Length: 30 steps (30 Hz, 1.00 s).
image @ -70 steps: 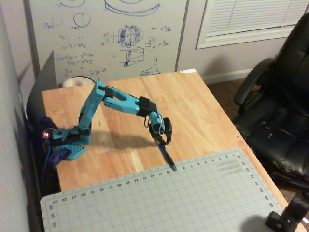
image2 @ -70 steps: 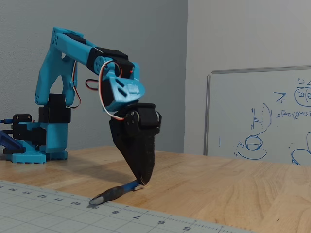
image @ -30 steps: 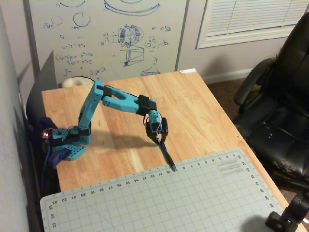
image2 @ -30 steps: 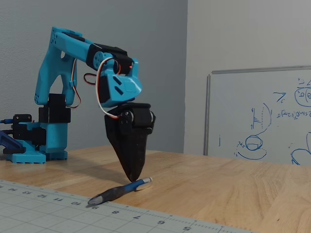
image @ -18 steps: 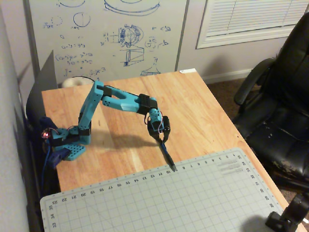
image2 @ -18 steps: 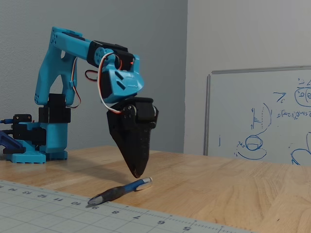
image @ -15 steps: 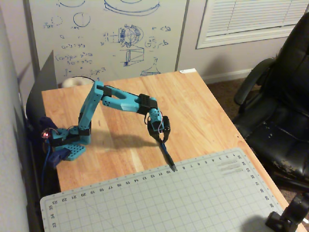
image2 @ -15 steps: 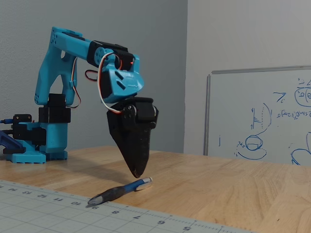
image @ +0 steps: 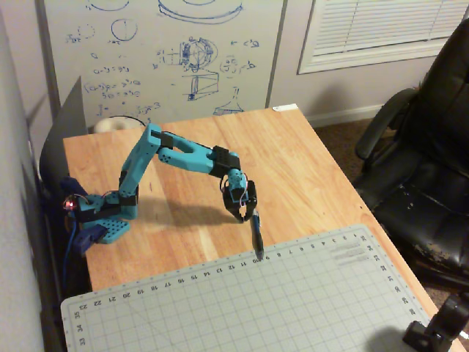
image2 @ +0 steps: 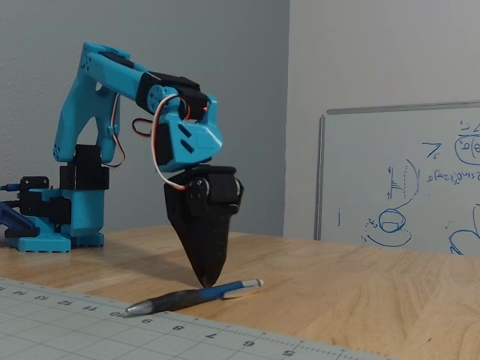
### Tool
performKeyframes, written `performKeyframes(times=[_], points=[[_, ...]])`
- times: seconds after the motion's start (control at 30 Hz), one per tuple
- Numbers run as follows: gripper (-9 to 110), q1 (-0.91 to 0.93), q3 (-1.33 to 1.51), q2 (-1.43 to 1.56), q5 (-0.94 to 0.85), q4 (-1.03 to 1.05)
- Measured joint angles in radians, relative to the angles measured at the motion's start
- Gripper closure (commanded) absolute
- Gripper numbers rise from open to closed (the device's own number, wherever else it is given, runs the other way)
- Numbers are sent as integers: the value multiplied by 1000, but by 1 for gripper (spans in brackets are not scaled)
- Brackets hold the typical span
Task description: Touch the pen.
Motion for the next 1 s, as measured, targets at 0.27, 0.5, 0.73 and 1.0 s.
performKeyframes(times=[0.27,0.5,0.73,1.0], points=[[101,0,0,0,0,0],[101,0,-14,0,0,0],[101,0,-72,11,0,0],[101,0,-91,12,0,0]])
